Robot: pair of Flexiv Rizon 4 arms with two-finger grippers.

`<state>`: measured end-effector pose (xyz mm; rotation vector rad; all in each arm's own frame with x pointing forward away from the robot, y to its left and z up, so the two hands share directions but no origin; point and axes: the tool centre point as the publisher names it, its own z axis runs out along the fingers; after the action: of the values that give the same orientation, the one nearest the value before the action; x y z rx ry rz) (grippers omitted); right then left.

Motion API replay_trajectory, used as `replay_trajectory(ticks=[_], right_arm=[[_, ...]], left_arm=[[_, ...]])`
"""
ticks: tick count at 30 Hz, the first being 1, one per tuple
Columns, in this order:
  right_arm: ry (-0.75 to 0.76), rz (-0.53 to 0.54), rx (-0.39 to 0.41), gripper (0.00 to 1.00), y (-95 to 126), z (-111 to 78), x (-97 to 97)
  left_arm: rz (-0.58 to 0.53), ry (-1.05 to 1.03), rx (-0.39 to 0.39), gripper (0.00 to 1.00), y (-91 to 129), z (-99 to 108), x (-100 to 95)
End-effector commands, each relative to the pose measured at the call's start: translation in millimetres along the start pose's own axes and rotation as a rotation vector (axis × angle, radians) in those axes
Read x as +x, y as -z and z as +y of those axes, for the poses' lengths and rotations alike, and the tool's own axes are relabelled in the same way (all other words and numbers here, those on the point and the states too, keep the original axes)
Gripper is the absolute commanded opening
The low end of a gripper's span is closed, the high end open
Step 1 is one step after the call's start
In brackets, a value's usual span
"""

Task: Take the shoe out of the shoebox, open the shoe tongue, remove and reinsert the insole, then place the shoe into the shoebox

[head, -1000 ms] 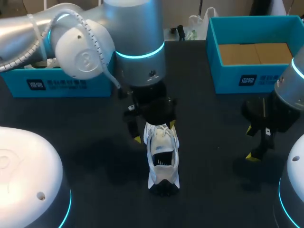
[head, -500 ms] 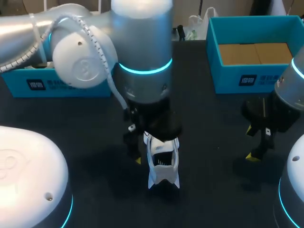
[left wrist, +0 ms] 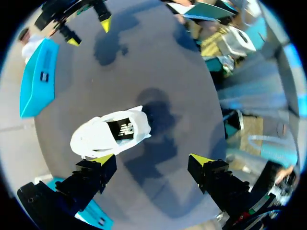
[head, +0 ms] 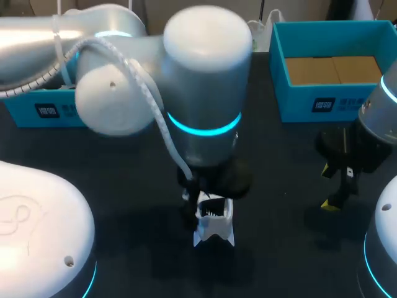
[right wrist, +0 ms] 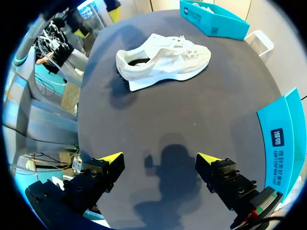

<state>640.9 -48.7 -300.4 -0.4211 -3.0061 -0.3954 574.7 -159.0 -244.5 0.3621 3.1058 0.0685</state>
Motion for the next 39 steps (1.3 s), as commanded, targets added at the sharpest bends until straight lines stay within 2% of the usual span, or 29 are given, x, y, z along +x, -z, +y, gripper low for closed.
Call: replay_trajectory(ticks=[1, 4, 11, 24, 39], right_arm=[[-0.001, -0.003, 0.001, 1.0, -1, -0.1, 1.2], [-0.001, -0.003, 0.001, 1.0, -1, -0.1, 1.2], [-0.001, -0.003, 0.001, 1.0, -1, -0.1, 1.2], [-0.001, -0.003, 0.001, 1.0, -1, -0.1, 1.2], [-0.001, -0.003, 0.001, 1.0, -1, -0.1, 1.2]], left_arm=[[-0.024, 0.103, -0.039, 1.0, -17, -13, 9.8], [-0.045, 0.133, -0.044, 1.0, -23, -19, 17.6], [-0.034, 0.173, -0.003, 1.0, -44, -20, 13.1], [-0.071, 0.236, -0.016, 1.0, -74, -30, 7.2], [-0.063, 0.248, -0.014, 1.0, -96, -34, -12.6]])
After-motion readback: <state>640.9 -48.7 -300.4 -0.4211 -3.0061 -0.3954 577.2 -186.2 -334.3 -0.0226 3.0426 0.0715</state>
